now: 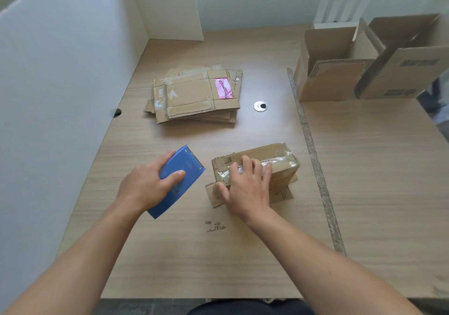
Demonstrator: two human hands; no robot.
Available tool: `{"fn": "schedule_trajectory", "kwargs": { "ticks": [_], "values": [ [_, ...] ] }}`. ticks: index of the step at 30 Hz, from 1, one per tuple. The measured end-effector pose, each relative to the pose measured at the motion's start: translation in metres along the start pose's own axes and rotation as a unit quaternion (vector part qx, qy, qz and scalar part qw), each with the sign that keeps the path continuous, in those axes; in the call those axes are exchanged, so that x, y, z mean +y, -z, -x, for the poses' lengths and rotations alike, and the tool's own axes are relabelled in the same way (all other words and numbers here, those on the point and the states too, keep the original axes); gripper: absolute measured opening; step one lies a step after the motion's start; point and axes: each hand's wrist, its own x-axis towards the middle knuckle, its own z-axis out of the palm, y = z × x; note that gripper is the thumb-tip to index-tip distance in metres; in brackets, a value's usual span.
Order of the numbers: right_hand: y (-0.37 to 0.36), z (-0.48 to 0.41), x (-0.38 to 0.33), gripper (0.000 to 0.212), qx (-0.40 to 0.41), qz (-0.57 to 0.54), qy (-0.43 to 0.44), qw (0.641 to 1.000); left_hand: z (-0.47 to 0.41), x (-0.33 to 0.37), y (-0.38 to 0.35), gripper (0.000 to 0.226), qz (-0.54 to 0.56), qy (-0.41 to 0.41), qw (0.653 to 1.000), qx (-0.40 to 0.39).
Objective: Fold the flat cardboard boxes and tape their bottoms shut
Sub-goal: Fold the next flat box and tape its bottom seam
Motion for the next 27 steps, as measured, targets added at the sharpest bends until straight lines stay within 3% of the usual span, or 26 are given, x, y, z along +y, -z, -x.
{"fn": "schedule_trajectory", "kwargs": {
  "ticks": [5, 8, 11, 15, 20, 27],
  "values": [
    [-0.005, 0.017, 0.029, 0.051, 0.088, -0.025, 0.137, 0.986, 0.002, -0.003, -0.004, 0.055, -0.004, -0.001, 1.000, -0.006],
    [-0.007, 0.021, 0.040, 0.057, 0.087, -0.037, 0.196, 0.976, 0.005, -0.003, -0.008, 0.055, -0.006, 0.002, 1.000, -0.009],
    [-0.005, 0.021, 0.046, 0.064, 0.064, -0.066, 0.205, 0.974, 0.006, -0.004, -0.010, 0.056, -0.010, 0.001, 1.000, -0.014],
    [-0.004, 0.021, 0.052, 0.040, 0.057, -0.132, 0.201, 0.969, 0.005, -0.005, -0.009, 0.056, -0.012, 0.003, 1.000, -0.010],
    [-0.001, 0.017, 0.069, 0.035, 0.072, -0.148, 0.245, 0.955, 0.004, -0.004, -0.005, 0.057, -0.028, -0.007, 1.000, -0.004],
    [-0.003, 0.013, 0.090, 0.057, 0.120, -0.164, 0.243, 0.948, 0.008, 0.007, -0.010, 0.059, -0.036, -0.035, 0.999, -0.013]
  ]
}}
